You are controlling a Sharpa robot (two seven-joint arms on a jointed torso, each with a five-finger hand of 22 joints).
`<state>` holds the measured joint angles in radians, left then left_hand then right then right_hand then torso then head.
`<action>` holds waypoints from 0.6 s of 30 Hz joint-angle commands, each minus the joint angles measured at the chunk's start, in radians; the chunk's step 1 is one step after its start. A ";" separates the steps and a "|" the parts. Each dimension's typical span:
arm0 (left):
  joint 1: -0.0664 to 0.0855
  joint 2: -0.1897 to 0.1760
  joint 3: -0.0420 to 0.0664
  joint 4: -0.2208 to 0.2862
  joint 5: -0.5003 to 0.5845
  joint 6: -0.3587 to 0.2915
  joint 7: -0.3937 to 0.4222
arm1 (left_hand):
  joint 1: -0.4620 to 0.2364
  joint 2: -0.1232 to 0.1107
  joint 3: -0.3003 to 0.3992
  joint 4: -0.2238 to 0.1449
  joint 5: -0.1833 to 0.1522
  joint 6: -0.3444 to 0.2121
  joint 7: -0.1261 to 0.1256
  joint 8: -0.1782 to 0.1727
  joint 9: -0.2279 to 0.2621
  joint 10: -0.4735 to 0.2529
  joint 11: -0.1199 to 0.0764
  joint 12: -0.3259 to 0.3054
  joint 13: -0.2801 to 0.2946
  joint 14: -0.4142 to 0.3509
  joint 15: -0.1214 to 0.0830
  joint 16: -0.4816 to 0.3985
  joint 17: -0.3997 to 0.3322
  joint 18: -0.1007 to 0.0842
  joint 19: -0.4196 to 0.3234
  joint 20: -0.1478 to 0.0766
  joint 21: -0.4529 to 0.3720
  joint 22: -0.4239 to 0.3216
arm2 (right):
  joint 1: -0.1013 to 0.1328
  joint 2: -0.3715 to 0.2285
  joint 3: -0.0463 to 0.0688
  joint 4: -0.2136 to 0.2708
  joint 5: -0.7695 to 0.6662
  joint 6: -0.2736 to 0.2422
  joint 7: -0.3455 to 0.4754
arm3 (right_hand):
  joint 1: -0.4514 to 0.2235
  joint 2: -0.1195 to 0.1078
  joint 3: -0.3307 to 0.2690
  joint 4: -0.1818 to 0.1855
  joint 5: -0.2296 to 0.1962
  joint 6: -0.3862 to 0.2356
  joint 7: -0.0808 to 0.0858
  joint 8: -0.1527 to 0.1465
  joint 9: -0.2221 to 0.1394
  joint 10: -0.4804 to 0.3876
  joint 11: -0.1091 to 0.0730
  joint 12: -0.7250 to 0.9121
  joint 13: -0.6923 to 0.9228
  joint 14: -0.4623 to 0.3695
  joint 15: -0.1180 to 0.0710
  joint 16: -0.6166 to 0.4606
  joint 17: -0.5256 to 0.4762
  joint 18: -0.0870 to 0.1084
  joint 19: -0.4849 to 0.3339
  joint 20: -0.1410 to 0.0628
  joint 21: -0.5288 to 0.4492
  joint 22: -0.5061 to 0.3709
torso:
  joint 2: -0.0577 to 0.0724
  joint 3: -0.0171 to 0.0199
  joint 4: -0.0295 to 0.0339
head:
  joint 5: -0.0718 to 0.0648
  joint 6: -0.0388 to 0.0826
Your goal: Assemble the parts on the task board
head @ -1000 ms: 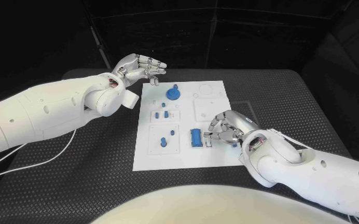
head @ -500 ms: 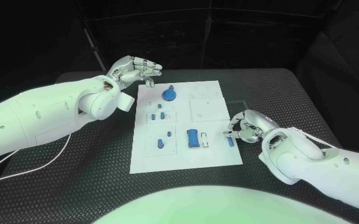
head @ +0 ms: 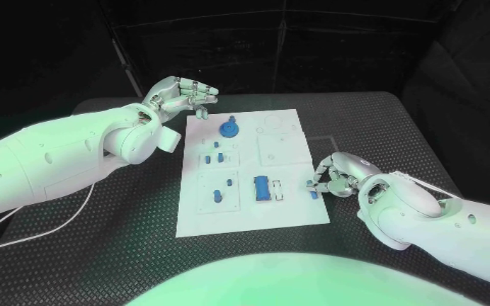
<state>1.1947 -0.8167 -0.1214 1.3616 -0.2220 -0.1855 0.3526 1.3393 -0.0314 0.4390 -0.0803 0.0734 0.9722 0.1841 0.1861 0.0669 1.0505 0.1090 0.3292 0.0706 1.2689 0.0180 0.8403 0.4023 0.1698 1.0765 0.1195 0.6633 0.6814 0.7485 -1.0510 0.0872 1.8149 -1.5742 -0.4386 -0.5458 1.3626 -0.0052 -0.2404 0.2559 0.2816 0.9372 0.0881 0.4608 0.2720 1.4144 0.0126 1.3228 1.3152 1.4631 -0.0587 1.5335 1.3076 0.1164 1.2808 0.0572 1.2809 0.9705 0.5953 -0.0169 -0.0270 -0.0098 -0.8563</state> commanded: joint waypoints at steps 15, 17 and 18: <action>0.001 0.001 0.001 -0.002 0.004 0.012 0.004 | -0.008 0.001 0.000 0.005 -0.001 -0.004 0.006 -0.002 -0.001 -0.005 0.002 0.005 -0.001 0.008 0.002 -0.006 -0.001 0.014 0.006 0.002 -0.003 -0.001 | 0.000 0.035 0.000 -0.035 -0.068 0.124 -0.022 | 0.054 0.027 0.017 -0.012 0.022 0.030 -0.008 -0.009 -0.003 0.001 -0.010 -0.002 -0.021 0.086 -0.002 -0.006 0.163 -0.003 -0.001 -0.005 -0.007 0.001 | 0.000 0.0001 0.0007 | 0.003 -0.004; 0.001 0.001 0.001 -0.001 0.004 0.012 0.004 | -0.008 0.001 0.000 0.005 -0.001 -0.004 0.006 -0.002 -0.001 -0.005 0.002 0.005 -0.001 0.008 0.002 -0.006 -0.001 0.014 0.006 0.002 -0.003 -0.001 | 0.000 0.040 0.000 -0.038 -0.080 0.132 -0.024 | 0.093 0.043 0.037 -0.032 0.015 0.033 -0.012 -0.010 -0.004 0.001 -0.013 -0.003 -0.020 0.086 -0.005 -0.006 0.163 -0.003 0.000 -0.008 -0.007 0.002 | 0.000 -0.0001 0.0012 | 0.003 -0.004; 0.001 0.001 0.001 -0.001 0.004 0.012 0.004 | -0.008 0.001 0.000 0.005 -0.001 -0.004 0.006 -0.002 -0.001 -0.005 0.002 0.005 -0.001 0.008 0.002 -0.006 -0.001 0.014 0.006 0.002 -0.003 -0.001 | 0.000 0.042 -0.001 -0.039 -0.086 0.137 -0.024 | 0.113 0.051 0.048 -0.042 -0.001 0.036 -0.013 -0.011 -0.005 0.001 -0.015 -0.002 -0.019 0.087 -0.007 -0.006 0.165 -0.003 0.001 -0.009 -0.007 0.003 | 0.001 0.0000 0.0009 | 0.003 -0.004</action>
<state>1.1946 -0.8165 -0.1215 1.3595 -0.2219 -0.1837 0.3520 1.3393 -0.0314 0.4390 -0.0803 0.0734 0.9722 0.1841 0.1861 0.0670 1.0505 0.1090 0.3292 0.0706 1.2689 0.0180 0.8403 0.4024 0.1698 1.0764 0.1195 0.6633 0.6816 0.7512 -1.0121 0.0904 1.7793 -1.6269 -0.3502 -0.5575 1.4476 0.0257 -0.2022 0.2178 0.2857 0.9650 0.0752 0.4557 0.2704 1.4140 0.0059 1.3254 1.3911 1.4622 -0.0570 1.5335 1.3075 0.1163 1.2812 0.0569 1.2771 0.9724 0.5952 -0.0169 -0.0260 -0.0068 -0.8600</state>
